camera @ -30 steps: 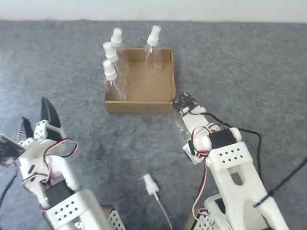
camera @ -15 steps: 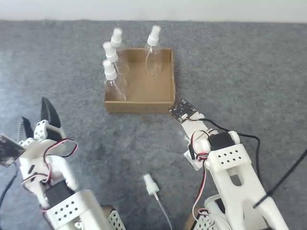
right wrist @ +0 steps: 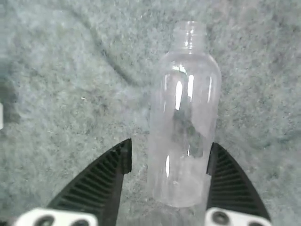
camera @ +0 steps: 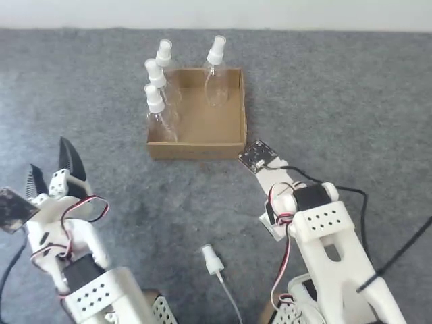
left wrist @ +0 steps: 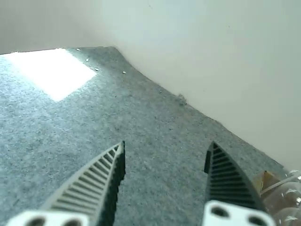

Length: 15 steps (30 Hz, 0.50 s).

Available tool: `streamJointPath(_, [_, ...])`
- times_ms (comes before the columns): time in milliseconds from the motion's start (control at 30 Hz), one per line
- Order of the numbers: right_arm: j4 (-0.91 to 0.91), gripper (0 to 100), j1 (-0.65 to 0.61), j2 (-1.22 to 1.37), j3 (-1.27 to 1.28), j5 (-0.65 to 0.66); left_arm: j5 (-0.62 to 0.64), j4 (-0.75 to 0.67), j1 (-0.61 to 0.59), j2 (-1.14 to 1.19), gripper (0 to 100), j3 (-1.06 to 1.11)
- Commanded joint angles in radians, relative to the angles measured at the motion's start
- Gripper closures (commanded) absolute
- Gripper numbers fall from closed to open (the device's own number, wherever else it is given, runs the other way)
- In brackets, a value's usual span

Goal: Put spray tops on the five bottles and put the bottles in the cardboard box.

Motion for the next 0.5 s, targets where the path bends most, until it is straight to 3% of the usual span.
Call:
streamJointPath(0, [0.085, 78.2, 0.008, 0.044, -0.163, 0.014, -0.008, 0.002, -0.003, -0.012, 74, -0.002])
streamJointPath(467, [0.102, 78.2, 0.007, 0.473, -0.431, 0.014, -0.008, 0.003, -0.003, -0.012, 74, -0.002])
